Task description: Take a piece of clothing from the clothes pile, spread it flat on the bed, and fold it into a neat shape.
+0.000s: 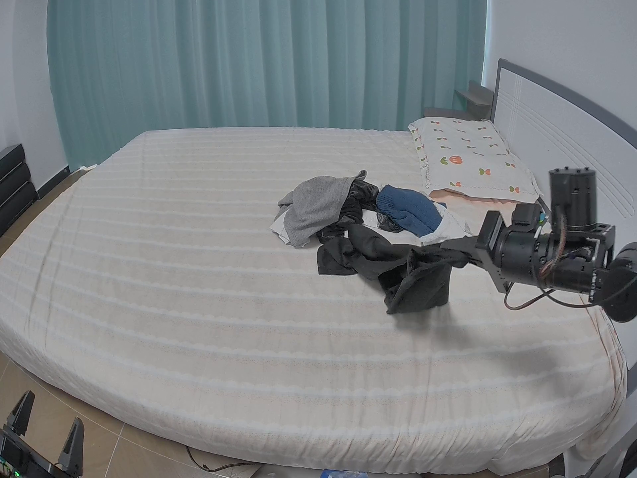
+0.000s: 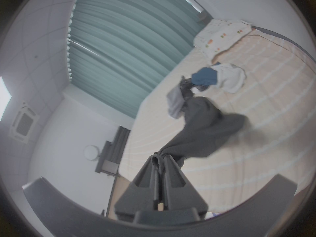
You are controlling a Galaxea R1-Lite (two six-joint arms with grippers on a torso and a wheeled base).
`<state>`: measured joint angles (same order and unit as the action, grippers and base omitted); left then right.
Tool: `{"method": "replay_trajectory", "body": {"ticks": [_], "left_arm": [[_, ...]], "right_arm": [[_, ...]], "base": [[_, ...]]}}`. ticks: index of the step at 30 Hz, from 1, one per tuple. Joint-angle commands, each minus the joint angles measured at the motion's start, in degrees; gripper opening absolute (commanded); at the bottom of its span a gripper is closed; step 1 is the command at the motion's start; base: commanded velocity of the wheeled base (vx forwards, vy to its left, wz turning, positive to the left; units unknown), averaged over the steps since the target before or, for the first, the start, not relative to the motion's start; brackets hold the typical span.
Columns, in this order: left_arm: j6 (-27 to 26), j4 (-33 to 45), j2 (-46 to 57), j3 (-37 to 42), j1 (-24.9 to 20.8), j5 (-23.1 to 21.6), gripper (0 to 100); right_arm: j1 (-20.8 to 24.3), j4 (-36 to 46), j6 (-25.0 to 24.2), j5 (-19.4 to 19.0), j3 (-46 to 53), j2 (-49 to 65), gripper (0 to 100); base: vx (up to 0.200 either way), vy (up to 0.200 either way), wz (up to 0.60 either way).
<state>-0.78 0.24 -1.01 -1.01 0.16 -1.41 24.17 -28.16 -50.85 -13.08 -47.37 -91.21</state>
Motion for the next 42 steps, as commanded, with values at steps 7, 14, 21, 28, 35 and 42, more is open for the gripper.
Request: {"method": "replay_trajectory", "body": {"ticks": [7,14,21,28,35,42], "left_arm": [[-2.38,-0.24,1.01,0.92,0.02,-0.08,100],[-1.5,-0.24,1.01,0.92,0.02,-0.08,100],[11.94,-4.81,-11.29,-17.97,0.19,-0.87,100],[6.67,-4.64,-30.45,-13.84,0.11,-8.17,100],[6.14,-6.22,-43.46,-16.04,-3.59,-12.12,100],[6.58,-13.69,-59.46,-18.06,-10.88,-12.74,100]], "right_arm": [[2.72,-4.45,-0.22,-0.1,0.7,8.42,0],[3.34,-4.27,0.05,-0.45,2.2,11.32,0],[3.42,-3.83,1.01,-2.21,1.76,13.25,0],[4.3,-3.74,3.12,-2.21,4.83,11.67,0],[4.21,-2.51,4.26,-2.04,5.36,11.23,0],[3.07,-2.07,4.18,-1.95,6.24,11.93,0]], "base": [[0.0,0.0,0.0],[0.0,0.0,0.0],[0.0,0.0,0.0],[0.0,0.0,0.0],[0.0,0.0,0.0],[0.0,0.0,0.0]]}}
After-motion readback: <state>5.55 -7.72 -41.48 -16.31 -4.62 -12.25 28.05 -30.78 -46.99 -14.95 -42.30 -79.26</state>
